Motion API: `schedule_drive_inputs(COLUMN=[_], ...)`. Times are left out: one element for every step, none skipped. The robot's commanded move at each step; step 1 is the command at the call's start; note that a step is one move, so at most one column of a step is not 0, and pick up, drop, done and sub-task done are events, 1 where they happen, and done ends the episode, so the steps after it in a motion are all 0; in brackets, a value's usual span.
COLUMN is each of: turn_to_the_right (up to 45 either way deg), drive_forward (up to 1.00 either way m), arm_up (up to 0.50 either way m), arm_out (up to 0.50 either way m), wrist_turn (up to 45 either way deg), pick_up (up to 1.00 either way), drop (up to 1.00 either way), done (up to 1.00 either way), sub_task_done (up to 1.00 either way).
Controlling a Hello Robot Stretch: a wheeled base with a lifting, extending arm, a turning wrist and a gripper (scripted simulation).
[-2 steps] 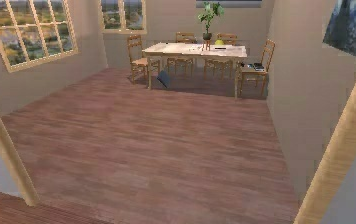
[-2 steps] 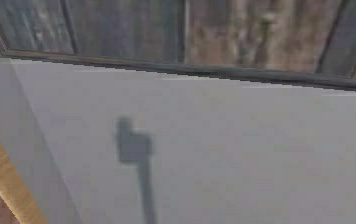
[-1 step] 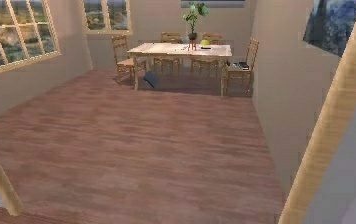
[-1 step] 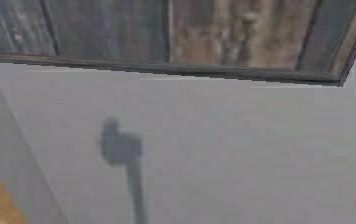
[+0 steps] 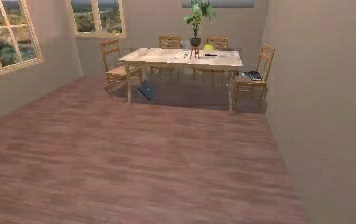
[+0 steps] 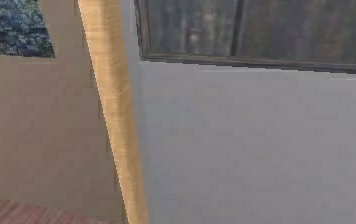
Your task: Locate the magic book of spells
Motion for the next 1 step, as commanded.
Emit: schedule_drive_inputs(turn_to_the_right=[9.0], drive_forward=[0.0], arm_up=[0.0], arm_out=[0.0], wrist_turn=[0.0], pick_up=[0.0], drop=[0.0], done=[0.0], sub_task_done=[0.0])
